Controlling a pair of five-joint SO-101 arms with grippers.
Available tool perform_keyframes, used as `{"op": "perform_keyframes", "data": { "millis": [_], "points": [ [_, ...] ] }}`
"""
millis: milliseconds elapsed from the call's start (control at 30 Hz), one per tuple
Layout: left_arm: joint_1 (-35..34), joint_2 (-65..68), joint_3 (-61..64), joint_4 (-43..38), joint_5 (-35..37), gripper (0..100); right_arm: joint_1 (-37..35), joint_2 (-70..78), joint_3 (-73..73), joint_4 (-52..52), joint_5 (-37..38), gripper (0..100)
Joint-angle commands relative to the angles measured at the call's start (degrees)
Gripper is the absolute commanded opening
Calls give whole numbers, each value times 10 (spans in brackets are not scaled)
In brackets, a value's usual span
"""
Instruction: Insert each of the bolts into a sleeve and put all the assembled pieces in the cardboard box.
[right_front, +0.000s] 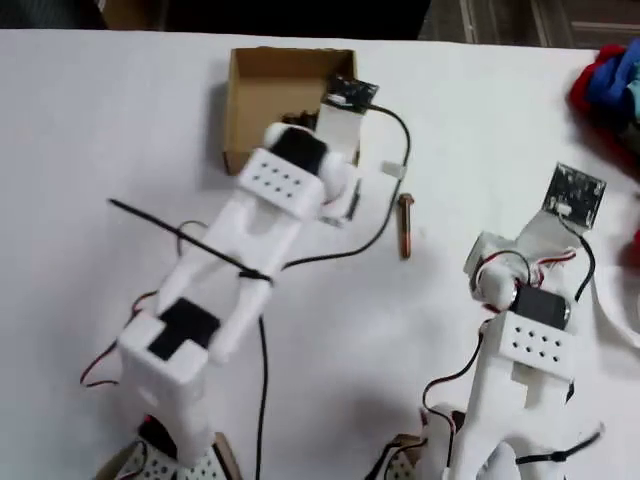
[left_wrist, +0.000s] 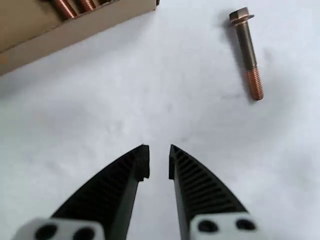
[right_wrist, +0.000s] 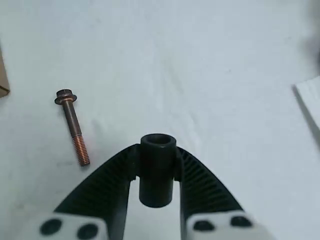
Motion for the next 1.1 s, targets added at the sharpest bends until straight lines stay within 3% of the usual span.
{"op": "perform_keyframes", "data": {
  "millis": [0,233,367,633,967,1067],
  "points": [
    [33,15,-71,4,58,90,9,-23,10,-47,-13,19],
    [66,82,-122,-47,57,90,-7,-19,16,-55,-1,19],
    [63,127,-124,-133,63,95,-10,-19,27,-58,-1,19],
    [68,186,-125,-234,188,330,-10,-19,27,-58,1,19],
    [79,251,-125,-310,243,172,-9,-19,28,-58,-2,19],
    [81,269,-126,-315,243,181,-9,-19,29,-58,-2,19]
  ]
}}
